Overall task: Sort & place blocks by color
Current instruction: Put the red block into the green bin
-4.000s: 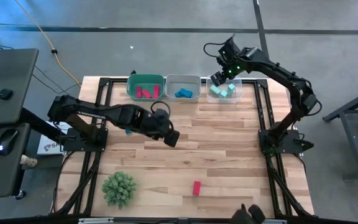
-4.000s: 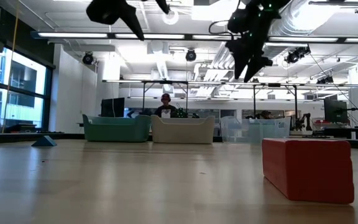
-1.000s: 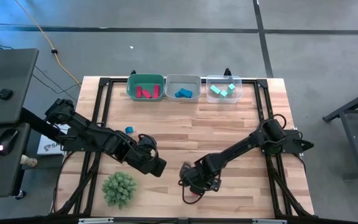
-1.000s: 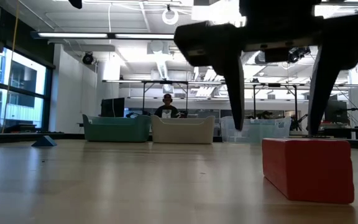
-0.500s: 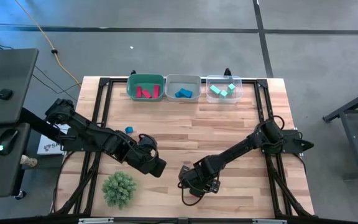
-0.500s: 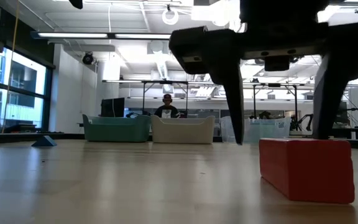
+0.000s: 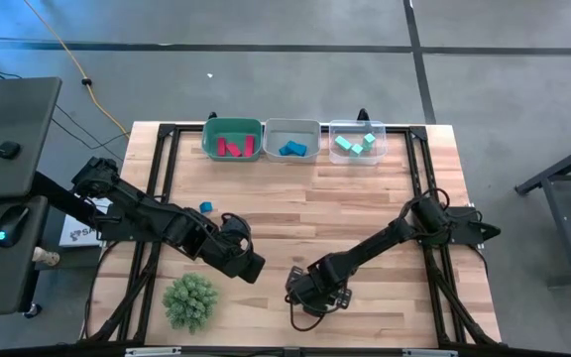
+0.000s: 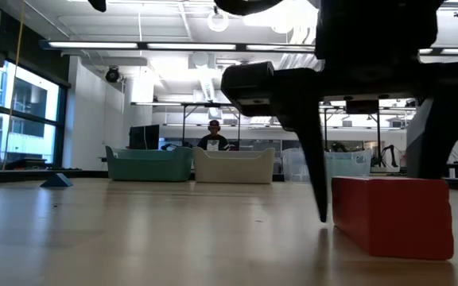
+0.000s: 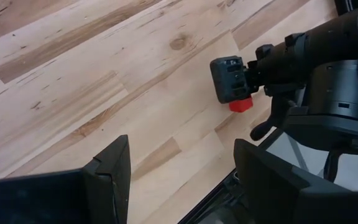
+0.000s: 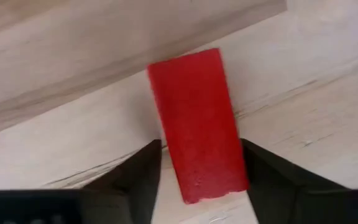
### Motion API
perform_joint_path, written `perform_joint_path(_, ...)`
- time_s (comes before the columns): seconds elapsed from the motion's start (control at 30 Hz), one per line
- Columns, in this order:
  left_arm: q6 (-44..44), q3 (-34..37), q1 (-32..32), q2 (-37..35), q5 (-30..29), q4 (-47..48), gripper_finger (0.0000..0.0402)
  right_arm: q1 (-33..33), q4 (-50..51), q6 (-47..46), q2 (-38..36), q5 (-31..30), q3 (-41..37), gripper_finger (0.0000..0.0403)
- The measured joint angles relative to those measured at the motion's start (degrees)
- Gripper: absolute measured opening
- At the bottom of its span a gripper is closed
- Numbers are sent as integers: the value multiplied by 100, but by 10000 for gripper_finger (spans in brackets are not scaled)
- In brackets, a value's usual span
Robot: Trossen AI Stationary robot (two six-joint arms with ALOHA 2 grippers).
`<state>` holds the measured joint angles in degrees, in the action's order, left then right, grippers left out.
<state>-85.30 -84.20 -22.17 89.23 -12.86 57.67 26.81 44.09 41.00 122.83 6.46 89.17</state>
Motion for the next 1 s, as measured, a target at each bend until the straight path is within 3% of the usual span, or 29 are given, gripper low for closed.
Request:
perform_joint_path(0.2, 0, 0, 0, 0, -6, 2, 207, -2, 121, -178, -20, 0, 0, 108)
perform_joint_path(0.5, -149, 0, 161, 0, -22, -3, 207, -45, 326, -346, -113, -577, 0, 108)
perform_joint_path(1.0, 784, 2, 915, 0, 7, -73, 207, -555, 522, -2302, -1227, -1658, -2, 108)
